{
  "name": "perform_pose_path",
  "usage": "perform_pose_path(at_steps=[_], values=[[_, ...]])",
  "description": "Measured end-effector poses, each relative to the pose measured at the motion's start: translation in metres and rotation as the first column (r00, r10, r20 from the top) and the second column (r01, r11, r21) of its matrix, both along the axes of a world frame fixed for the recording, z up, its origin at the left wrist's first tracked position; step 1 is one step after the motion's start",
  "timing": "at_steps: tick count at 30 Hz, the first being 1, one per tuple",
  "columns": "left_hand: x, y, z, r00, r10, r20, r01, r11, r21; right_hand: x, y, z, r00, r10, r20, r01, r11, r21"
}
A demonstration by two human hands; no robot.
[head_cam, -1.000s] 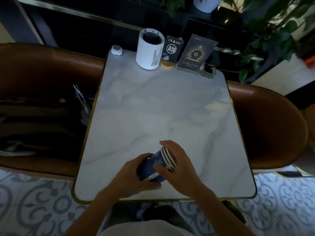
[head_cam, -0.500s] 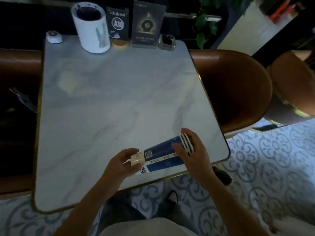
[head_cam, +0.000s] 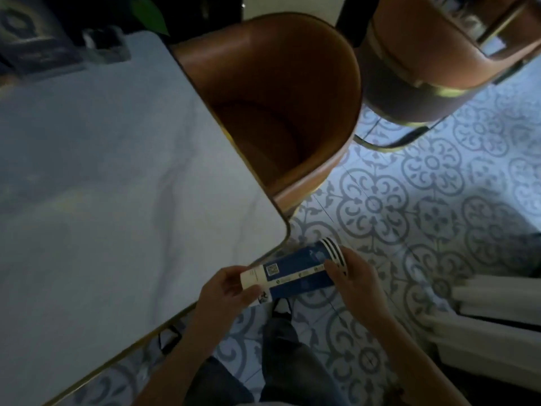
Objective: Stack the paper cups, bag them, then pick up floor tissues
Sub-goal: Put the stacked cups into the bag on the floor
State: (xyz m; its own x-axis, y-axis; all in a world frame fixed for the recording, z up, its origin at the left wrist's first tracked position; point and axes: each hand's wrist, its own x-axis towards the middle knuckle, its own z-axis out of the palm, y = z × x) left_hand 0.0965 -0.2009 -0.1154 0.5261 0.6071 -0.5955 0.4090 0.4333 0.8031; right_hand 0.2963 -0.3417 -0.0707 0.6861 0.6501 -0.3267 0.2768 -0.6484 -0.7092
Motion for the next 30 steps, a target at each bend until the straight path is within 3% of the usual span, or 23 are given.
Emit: perform_pose_path(at_steps=[9, 21, 30], values=[[0.164, -0.084, -0.100, 0.975, -0.211, -0.062, 0.204, 0.972, -0.113, 0.113, -0.108, -0.085, 0.930, -0.354, -0.098, 0.342, 0.931, -0.128], [0.307, -0.121, -0.333, 0.964, -0.155, -0.214, 0.068, 0.927, -0.368, 0.216, -0.139, -0.308, 0.853, -0.467, -0.235, 0.405, 0.874, -0.268], [0.355, -0.127, -0.476, 0.924, -0.273, -0.268, 0.185, 0.932, -0.313, 0.251, -0.142, -0.430, 0.825, -0.499, -0.263, 0.424, 0.856, -0.295]])
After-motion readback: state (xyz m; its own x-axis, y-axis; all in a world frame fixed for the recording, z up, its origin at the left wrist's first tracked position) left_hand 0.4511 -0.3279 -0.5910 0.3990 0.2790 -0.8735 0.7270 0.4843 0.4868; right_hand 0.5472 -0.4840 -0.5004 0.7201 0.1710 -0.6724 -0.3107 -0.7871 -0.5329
